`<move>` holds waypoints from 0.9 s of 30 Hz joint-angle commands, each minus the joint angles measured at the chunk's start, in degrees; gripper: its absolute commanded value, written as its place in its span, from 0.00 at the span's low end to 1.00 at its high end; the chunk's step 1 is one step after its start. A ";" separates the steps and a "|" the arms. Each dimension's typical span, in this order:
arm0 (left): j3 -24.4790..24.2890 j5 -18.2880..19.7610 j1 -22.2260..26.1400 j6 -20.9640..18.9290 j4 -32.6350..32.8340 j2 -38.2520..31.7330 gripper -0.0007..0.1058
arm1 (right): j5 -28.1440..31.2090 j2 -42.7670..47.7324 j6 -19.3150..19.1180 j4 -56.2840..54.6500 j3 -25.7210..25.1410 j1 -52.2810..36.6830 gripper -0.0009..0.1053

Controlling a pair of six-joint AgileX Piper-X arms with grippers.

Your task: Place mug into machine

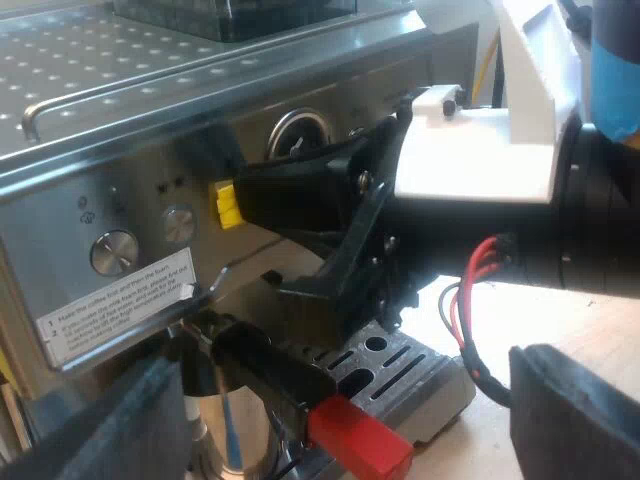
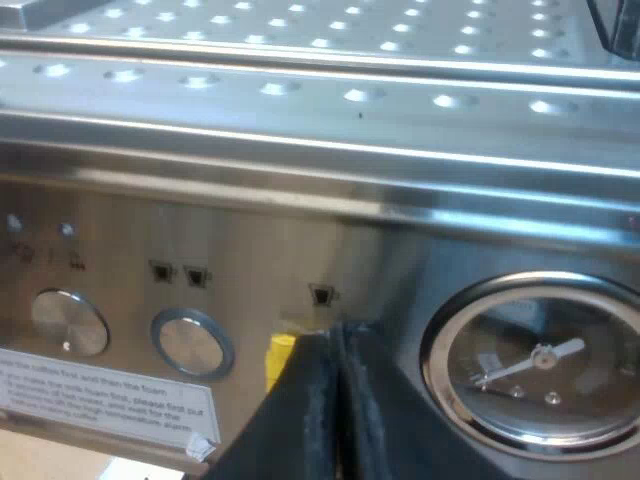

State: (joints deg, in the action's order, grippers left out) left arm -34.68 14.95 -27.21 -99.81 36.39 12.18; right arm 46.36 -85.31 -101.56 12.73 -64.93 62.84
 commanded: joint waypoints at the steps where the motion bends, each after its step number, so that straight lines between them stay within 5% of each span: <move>1: -0.31 -0.18 -0.12 -0.22 -0.44 -0.34 0.65 | 0.05 -1.84 -0.75 1.60 -0.67 -2.67 0.01; 11: -0.31 -0.18 -0.12 -0.22 -0.44 -0.34 0.65 | -0.34 1.91 -0.75 -2.39 -0.67 2.16 0.01; 13: -0.31 -0.18 -0.12 -0.22 -0.44 -0.34 0.65 | -0.31 3.26 -0.65 -5.75 -0.67 3.80 0.08; 18: -0.31 -0.18 -0.12 -0.22 -0.66 -0.34 0.65 | -0.52 6.14 0.33 -11.95 -0.67 6.18 0.45; 21: -0.31 -0.18 -0.12 -0.22 -0.66 -0.34 0.65 | -0.51 7.80 0.33 -15.07 -0.67 6.76 0.57; 23: -0.31 -0.39 -0.12 -0.22 -1.19 -0.34 0.65 | -0.72 9.29 0.33 -18.09 -0.67 6.86 0.60; 27: -2.55 -9.34 -0.12 -1.99 -3.50 1.65 0.65 | -1.23 13.25 0.33 -24.08 -0.67 6.65 0.59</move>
State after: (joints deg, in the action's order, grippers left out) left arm -35.62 9.40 -27.21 -100.69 34.94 12.95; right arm 45.61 -73.86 -100.78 -9.75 -64.93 69.51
